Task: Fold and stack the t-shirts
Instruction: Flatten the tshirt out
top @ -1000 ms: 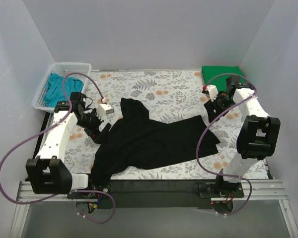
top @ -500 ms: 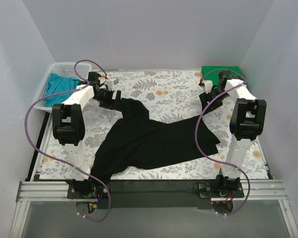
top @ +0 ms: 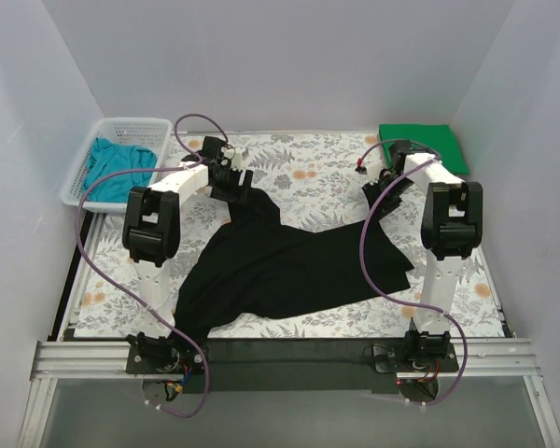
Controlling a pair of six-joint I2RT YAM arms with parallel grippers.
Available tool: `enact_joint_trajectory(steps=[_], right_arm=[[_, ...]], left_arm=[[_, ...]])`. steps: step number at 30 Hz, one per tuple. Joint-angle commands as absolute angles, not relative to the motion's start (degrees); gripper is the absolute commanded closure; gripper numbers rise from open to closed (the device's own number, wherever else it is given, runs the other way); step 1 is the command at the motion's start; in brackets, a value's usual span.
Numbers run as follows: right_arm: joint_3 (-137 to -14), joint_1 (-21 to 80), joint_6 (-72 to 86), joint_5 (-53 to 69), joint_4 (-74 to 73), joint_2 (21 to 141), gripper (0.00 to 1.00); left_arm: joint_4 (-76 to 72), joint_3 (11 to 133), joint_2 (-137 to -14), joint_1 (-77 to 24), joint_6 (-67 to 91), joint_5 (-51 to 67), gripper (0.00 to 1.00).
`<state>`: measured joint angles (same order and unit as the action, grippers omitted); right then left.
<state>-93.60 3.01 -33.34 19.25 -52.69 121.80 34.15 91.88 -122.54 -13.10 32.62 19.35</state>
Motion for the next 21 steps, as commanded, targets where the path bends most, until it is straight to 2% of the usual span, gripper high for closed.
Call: enact_joint_trajectory(steps=[1,3,4,7,8,9,17,20,21], right_arm=[[-95.3,3.0,-32.7,19.2,-52.9,122.5,0.79],[-96.6,3.0,-32.5,19.1,-53.0,122.7,0.98],[-98.0,3.0,-32.4,19.1,-53.1,122.7,0.99],[-99.7,2.9,-32.6,19.5,-53.2,121.6,0.99],[-100.6,2.8,-32.7,19.7,-53.3,121.3,0.99],[-101.1,2.8,-32.8,19.8,-53.3,120.9,0.99],[-101.4,1.9,-35.9,24.9,-57.6,110.7,0.99],[-92.8,1.9,-43.2,25.8,-62.5,103.0,0.99],[-86.3,1.9,-45.4,24.9,-63.4,100.8,0.99]], left_arm=[[32.1,94.4,-125.2,-13.0,36.8,15.4,0.37],[31.6,95.7,-126.6,-13.0,38.6,14.9,0.48],[31.6,96.3,-127.0,-13.0,38.8,14.5,0.60],[30.9,98.4,-127.1,-12.1,39.1,13.5,0.80],[30.9,99.1,-127.2,-11.8,39.1,13.4,0.94],[31.1,101.1,-127.4,-11.3,39.4,13.1,1.00],[33.7,104.7,-125.7,-5.9,39.0,16.1,1.00],[33.3,100.0,-121.8,-5.1,37.7,16.6,1.00],[32.9,98.5,-120.7,-4.8,37.4,16.8,1.00]])
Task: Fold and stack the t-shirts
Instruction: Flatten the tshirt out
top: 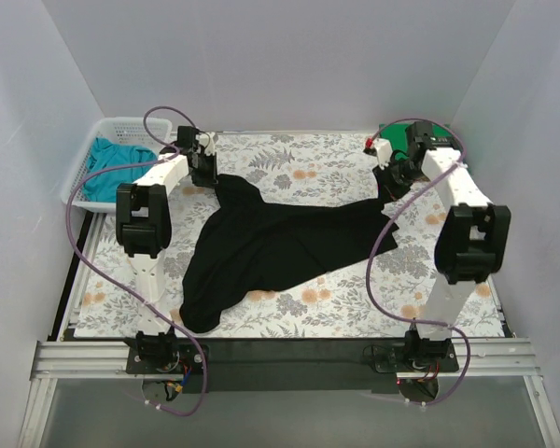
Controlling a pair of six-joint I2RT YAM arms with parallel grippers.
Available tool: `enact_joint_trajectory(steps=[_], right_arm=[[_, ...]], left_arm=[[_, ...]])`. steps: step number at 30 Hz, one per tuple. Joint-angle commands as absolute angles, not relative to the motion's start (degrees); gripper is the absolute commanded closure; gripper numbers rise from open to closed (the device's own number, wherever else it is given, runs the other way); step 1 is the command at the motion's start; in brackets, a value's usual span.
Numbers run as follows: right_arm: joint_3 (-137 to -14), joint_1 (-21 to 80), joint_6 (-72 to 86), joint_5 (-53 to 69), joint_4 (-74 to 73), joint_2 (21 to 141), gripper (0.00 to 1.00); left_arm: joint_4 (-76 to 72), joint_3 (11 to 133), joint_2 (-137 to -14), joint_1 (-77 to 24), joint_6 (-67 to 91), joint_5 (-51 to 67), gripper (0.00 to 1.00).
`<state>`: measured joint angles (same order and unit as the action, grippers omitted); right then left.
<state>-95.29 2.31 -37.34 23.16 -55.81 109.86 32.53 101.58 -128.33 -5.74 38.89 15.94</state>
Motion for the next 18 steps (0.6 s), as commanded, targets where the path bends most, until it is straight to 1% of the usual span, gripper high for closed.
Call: enact_joint_trajectory(steps=[1,3,4,6,7,8,9,10,11,13,14,15,17,18], right_arm=[[-81.9,2.0,-50.4,24.2,-64.2,96.4,0.99],[-73.7,2.0,-55.0,21.3,-66.2,91.9,0.99],[-64.6,2.5,-57.8,19.7,-66.6,88.1,0.99],[-56.7,3.8,-62.2,13.9,-66.4,85.5,0.99],[-51.9,5.1,-62.8,12.4,-66.2,84.6,0.93],[-50.4,5.6,-63.2,11.4,-65.9,84.6,0.79],[-50.0,6.0,-63.1,10.6,-66.0,84.7,0.54],[-50.5,5.9,-63.0,10.6,-66.2,85.4,0.44],[-54.0,5.6,-62.6,10.8,-66.3,86.0,0.40],[-60.2,3.3,-61.2,14.4,-66.6,88.8,0.38],[-67.3,2.4,-60.0,16.1,-66.6,90.5,0.37],[-71.8,1.6,-56.0,18.8,-66.7,94.7,0.38],[-79.4,0.5,-51.1,20.9,-66.6,99.4,0.42],[-86.3,-1.3,-46.6,22.7,-66.5,103.7,0.47]], left_arm=[[32.3,97.1,-119.7,-4.4,37.3,16.9,1.00],[31.6,93.5,-117.3,-3.9,36.7,17.8,1.00],[31.5,92.4,-116.5,-3.3,36.7,18.3,1.00],[31.2,89.6,-114.7,-3.1,36.4,20.6,1.00],[31.2,88.7,-114.1,-2.9,36.0,21.9,1.00],[30.9,87.8,-113.5,-2.9,35.9,22.5,1.00],[30.9,86.2,-112.2,-2.9,35.5,23.3,1.00],[30.8,85.7,-111.6,-2.9,35.2,24.9,1.00],[30.9,85.2,-111.3,-2.9,35.1,25.0,1.00],[31.1,84.3,-110.5,-2.9,34.4,24.4,1.00],[31.2,84.2,-110.2,-2.9,34.0,23.9,1.00],[31.4,84.0,-110.2,-2.9,33.8,23.6,1.00],[31.7,83.8,-110.0,-2.8,33.1,22.9,1.00],[31.8,83.8,-110.0,-2.8,33.0,22.8,1.00]])
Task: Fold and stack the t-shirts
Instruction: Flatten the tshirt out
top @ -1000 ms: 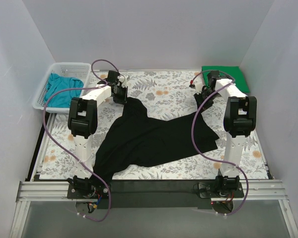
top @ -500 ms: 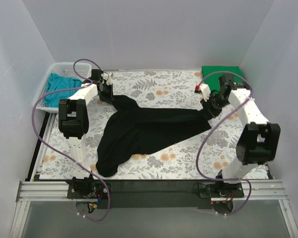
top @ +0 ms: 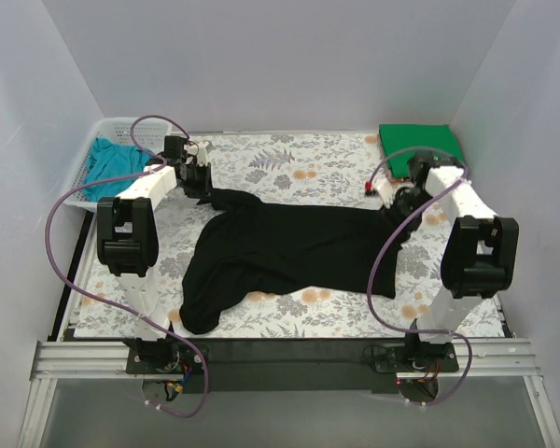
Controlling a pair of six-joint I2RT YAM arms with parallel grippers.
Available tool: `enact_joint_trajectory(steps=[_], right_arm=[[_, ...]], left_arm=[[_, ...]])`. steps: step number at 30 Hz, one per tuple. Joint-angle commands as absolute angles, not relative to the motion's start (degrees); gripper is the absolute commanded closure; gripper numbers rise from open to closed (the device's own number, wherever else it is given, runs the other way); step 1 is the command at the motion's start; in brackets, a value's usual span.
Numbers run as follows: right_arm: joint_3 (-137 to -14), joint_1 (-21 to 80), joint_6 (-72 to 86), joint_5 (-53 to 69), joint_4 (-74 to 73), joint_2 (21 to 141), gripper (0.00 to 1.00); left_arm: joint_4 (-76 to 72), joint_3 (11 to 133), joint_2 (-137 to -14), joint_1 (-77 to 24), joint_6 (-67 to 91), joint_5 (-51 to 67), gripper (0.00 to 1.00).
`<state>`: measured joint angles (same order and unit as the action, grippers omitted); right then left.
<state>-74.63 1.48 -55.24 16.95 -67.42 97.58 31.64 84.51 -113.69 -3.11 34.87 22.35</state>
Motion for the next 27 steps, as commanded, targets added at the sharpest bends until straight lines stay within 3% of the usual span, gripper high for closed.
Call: enact_joint_trajectory(steps=[1,9,27], right_arm=[[-89.1,-2.1,-44.6,23.3,-66.2,105.7,0.48],[-107.9,-3.3,-29.9,18.3,-60.7,121.4,0.51],[-100.6,-4.1,-28.1,11.9,-51.9,126.3,0.47]], left_arm=[[31.8,83.7,-109.9,-2.8,32.9,22.9,1.00],[31.7,84.1,-110.4,-2.7,32.6,22.2,1.00],[31.3,83.8,-110.9,-2.5,32.7,22.5,1.00]])
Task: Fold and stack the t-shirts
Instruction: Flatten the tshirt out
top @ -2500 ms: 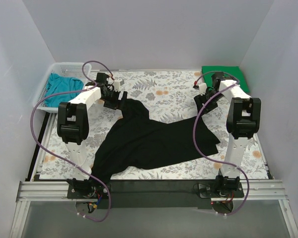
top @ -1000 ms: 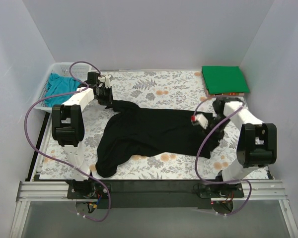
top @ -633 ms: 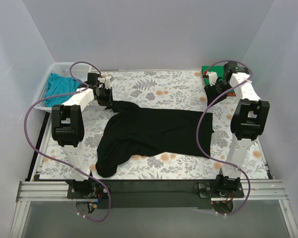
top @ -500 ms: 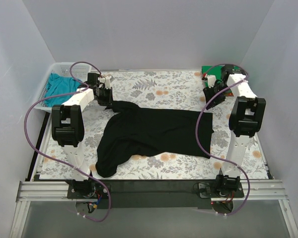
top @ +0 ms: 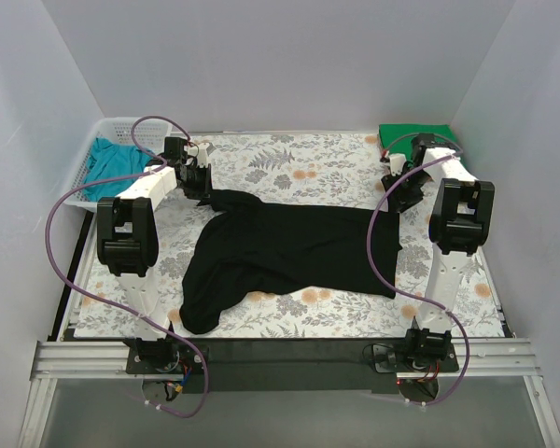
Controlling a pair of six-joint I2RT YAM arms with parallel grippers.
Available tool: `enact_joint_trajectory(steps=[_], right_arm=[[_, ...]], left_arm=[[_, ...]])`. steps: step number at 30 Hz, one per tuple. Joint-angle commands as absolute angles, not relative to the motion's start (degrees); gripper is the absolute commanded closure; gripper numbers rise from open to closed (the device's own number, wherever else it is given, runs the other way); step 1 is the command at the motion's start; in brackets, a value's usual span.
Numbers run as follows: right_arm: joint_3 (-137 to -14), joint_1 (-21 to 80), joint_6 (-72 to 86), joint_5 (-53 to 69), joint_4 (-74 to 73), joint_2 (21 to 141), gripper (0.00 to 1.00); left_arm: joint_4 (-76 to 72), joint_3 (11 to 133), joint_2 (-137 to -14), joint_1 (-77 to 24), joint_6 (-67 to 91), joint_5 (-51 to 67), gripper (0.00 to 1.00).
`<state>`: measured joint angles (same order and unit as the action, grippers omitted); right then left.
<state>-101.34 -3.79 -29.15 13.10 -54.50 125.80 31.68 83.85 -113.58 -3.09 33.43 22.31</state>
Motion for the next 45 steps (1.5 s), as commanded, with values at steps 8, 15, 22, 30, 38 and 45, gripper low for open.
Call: enact_joint_trajectory(steps=[8,15,22,30,38,45], right_arm=[[-97.2,-4.0,-25.7,10.4,-47.5,126.3,0.51],[-90.1,-3.2,-25.1,7.4,-44.8,123.2,0.57],[-82.1,-1.6,-24.0,4.8,-40.8,119.8,0.57],[-80.1,-0.8,-22.9,4.2,-38.8,120.6,0.98],[-82.8,-1.0,-24.6,6.9,-40.4,115.9,0.99],[-86.0,-1.8,-26.5,9.5,-43.3,112.0,0.99]], left_arm=[[30.9,83.4,-111.0,-2.5,33.0,22.4,1.00],[30.8,83.5,-110.6,-2.4,33.4,22.3,1.00],[30.4,83.3,-110.5,-2.4,34.0,22.7,1.00],[30.4,83.5,-109.7,-2.3,34.1,22.6,1.00],[30.3,84.8,-104.3,-2.5,32.9,30.0,1.00],[38.8,75.1,-89.5,-4.0,14.1,44.3,1.00]])
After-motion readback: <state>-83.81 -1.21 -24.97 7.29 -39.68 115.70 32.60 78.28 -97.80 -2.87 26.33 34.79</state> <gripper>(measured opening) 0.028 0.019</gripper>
